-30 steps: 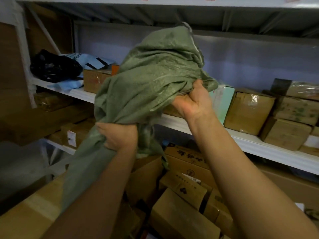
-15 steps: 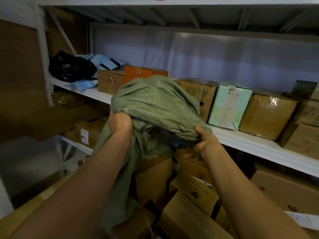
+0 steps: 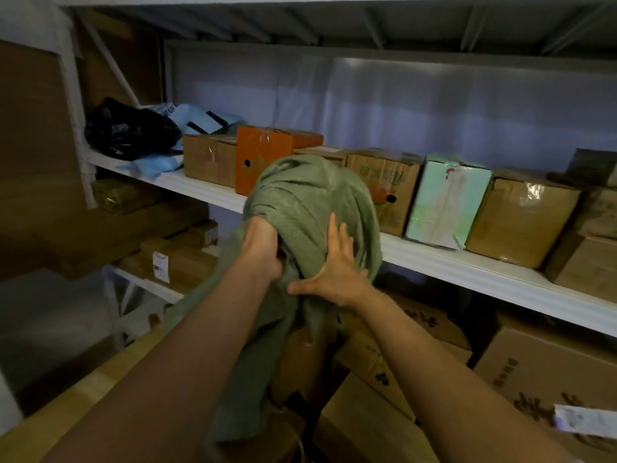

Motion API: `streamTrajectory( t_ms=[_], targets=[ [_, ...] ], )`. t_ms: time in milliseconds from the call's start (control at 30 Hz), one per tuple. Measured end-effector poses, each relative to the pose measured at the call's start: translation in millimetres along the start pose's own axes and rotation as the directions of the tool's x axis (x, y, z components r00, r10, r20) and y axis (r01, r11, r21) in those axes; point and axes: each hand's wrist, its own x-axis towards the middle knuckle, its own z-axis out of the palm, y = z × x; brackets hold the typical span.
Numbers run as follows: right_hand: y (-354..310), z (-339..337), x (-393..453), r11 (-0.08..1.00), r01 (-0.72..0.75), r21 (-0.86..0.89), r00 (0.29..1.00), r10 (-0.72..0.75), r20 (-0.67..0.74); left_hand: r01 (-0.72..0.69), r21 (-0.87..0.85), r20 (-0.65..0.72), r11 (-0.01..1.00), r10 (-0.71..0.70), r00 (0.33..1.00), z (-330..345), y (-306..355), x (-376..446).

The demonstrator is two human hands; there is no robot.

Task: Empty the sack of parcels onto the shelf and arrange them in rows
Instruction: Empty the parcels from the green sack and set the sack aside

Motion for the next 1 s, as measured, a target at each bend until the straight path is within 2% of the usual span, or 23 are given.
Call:
streamTrajectory(
  t_ms=[67, 100, 167, 200, 233, 300, 333, 400, 467, 533, 600, 667, 767, 900, 933, 1000],
  targets=[
    [-3, 16, 4, 0.987, 0.086, 0.133, 0.996, -0.082, -0.031, 0.036, -0.132, 0.120, 0.991, -0.020, 0.993, 7, 0, -8],
    [-7, 22, 6, 0.962, 0.119, 0.244, 0.991, -0.100, -0.092, 0.047, -0.193, 0.165, 0.980, -0.015, 0.986, 10, 0, -8],
    [-12, 18, 11, 0.898, 0.133, 0.419, 0.977, -0.046, -0.210, 0.050, -0.300, 0.239, 0.953, 0.024, 0.971, 12, 1, -3],
    [-14, 9, 12, 0.883, 0.121, 0.453, 0.968, -0.003, -0.252, 0.049, -0.297, 0.291, 0.953, 0.042, 0.956, 13, 0, -1],
    [-13, 1, 14, 0.891, 0.090, 0.445, 0.952, 0.055, -0.302, 0.033, -0.213, 0.350, 0.977, 0.044, 0.936, 12, 0, 0],
    [-4, -14, 17, 0.915, -0.019, 0.404, 0.887, 0.201, -0.415, -0.110, 0.144, 0.460, 0.983, 0.032, 0.887, 4, -4, 5],
    [2, -20, 18, 0.902, -0.054, 0.429, 0.851, 0.266, -0.452, -0.198, 0.313, 0.484, 0.929, 0.023, 0.875, -4, -6, 8],
    [11, -28, 21, 0.806, -0.088, 0.585, 0.792, 0.412, -0.449, -0.305, 0.622, 0.463, 0.721, -0.025, 0.886, -21, -9, 11],
    [15, -34, 23, 0.603, -0.052, 0.796, 0.770, 0.532, -0.353, -0.300, 0.826, 0.403, 0.477, -0.129, 0.906, -35, -20, 14],
    [13, -40, 23, 0.346, 0.028, 0.938, 0.805, 0.548, -0.226, -0.260, 0.924, 0.321, 0.281, -0.197, 0.926, -46, -42, 21],
    [6, -44, 20, 0.112, 0.091, 0.990, 0.875, 0.466, -0.133, -0.214, 0.961, 0.242, 0.178, -0.159, 0.957, -54, -65, 31],
    [-3, -48, 14, -0.049, 0.058, 0.997, 0.939, 0.341, -0.038, -0.148, 0.964, 0.176, 0.220, -0.117, 0.977, -61, -77, 39],
    [-15, -55, 3, -0.186, -0.063, 0.981, 0.984, 0.154, 0.092, -0.146, 0.888, 0.183, 0.435, -0.044, 0.982, -67, -76, 50],
    [-38, -60, -7, -0.192, -0.150, 0.970, 0.984, 0.064, 0.165, -0.266, 0.769, 0.226, 0.582, 0.142, 0.964, -62, -66, 54],
    [-43, -60, -9, -0.182, -0.174, 0.968, 0.981, 0.052, 0.186, -0.248, 0.723, 0.201, 0.645, 0.147, 0.968, -60, -65, 55],
    [-52, -61, -14, -0.157, -0.225, 0.962, 0.973, 0.019, 0.231, -0.150, 0.553, 0.175, 0.820, 0.062, 0.983, -57, -64, 53]
  ],
)
